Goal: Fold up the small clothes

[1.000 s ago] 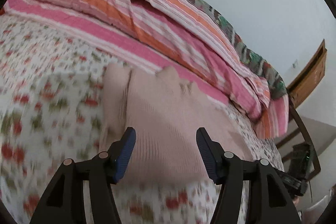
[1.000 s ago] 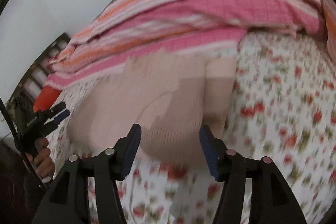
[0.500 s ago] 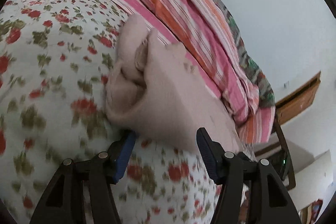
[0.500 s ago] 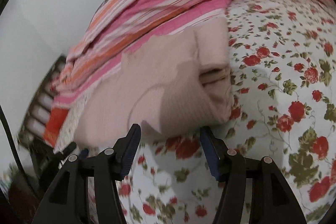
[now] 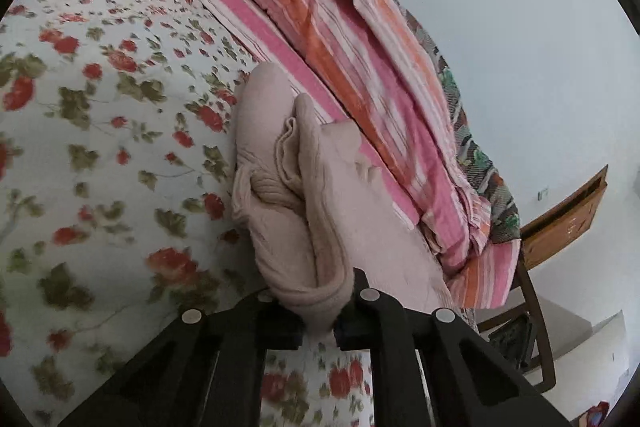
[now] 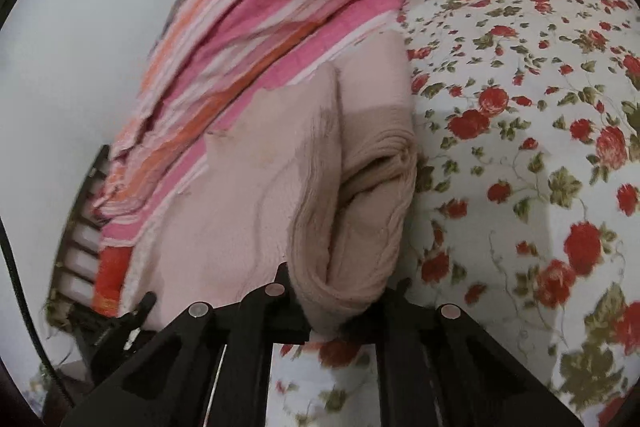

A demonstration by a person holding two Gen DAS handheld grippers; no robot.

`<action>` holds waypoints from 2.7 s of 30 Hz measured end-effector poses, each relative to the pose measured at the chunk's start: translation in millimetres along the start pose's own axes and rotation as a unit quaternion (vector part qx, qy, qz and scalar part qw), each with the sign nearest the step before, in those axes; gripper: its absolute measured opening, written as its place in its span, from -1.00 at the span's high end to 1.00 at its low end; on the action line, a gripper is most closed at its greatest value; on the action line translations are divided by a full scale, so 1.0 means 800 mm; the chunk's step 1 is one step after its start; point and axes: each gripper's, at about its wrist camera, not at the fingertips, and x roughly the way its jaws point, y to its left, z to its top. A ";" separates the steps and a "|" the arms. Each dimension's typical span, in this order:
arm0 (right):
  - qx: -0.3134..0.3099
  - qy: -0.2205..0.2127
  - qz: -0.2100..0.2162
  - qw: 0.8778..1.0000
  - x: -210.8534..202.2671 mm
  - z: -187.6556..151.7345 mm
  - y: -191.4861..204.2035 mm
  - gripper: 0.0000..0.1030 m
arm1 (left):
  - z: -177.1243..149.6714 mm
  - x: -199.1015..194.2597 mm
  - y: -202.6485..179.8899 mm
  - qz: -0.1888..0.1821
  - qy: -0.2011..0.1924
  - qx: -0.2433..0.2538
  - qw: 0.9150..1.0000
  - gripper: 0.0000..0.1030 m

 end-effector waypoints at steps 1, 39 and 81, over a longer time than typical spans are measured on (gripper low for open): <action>-0.001 0.002 0.006 1.000 -0.007 -0.005 0.000 0.83 | -0.003 -0.005 0.002 -0.001 0.005 -0.005 1.000 0.81; -0.228 0.030 -0.144 0.962 0.043 0.056 0.037 0.88 | 0.055 0.086 -0.068 0.170 0.067 0.216 0.959 0.87; -0.293 0.034 -0.285 0.912 0.176 -0.004 0.184 0.21 | 0.092 -0.007 -0.012 0.133 0.013 0.190 0.973 0.00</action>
